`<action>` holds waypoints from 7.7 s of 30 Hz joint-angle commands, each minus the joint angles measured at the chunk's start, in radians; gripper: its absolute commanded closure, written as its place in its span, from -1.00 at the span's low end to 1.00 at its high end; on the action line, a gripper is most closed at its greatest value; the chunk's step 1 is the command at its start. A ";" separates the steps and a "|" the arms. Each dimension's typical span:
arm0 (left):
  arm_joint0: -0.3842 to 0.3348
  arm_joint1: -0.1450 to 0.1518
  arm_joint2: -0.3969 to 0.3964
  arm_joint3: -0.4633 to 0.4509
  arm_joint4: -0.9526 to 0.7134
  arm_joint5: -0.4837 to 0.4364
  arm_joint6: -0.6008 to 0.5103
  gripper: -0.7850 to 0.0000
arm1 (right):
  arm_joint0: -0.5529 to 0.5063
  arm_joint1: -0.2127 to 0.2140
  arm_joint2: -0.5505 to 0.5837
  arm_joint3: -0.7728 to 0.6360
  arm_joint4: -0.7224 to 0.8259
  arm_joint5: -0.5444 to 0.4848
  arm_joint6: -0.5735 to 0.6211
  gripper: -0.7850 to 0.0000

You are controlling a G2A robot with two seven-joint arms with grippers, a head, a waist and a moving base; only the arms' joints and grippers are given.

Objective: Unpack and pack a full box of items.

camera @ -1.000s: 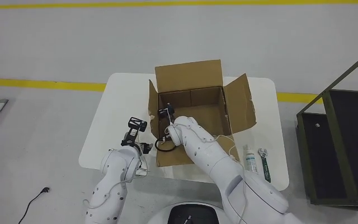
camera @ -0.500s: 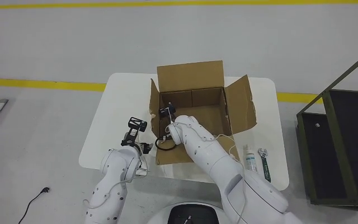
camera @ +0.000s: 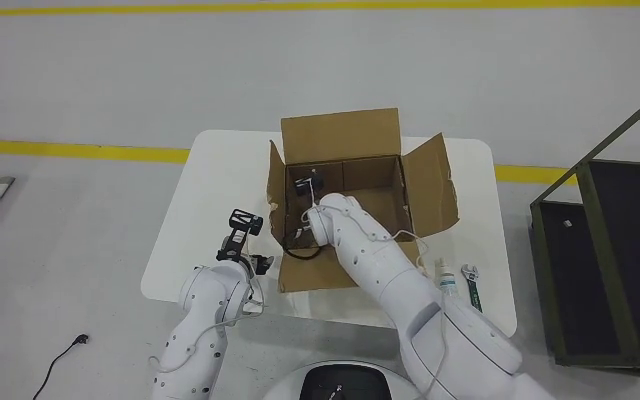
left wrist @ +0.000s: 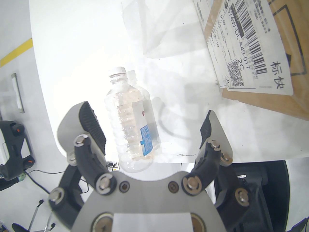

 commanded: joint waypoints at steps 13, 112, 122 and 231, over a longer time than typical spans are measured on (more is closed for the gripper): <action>0.000 0.000 0.000 0.000 0.000 0.000 0.000 -1.00 | -0.005 0.051 0.043 -0.098 -0.054 0.066 0.028 1.00; 0.000 0.000 0.000 0.000 0.000 0.000 0.000 -1.00 | -0.724 0.320 0.815 -1.837 -0.573 -0.053 0.410 1.00; 0.000 0.000 0.000 0.000 0.000 0.000 0.000 -1.00 | -0.864 0.337 0.977 -1.815 -0.658 -0.058 0.470 1.00; -0.085 -0.004 -0.019 0.236 0.024 0.183 -0.057 -1.00 | -0.945 0.386 0.931 -1.659 -0.284 -0.422 -0.621 1.00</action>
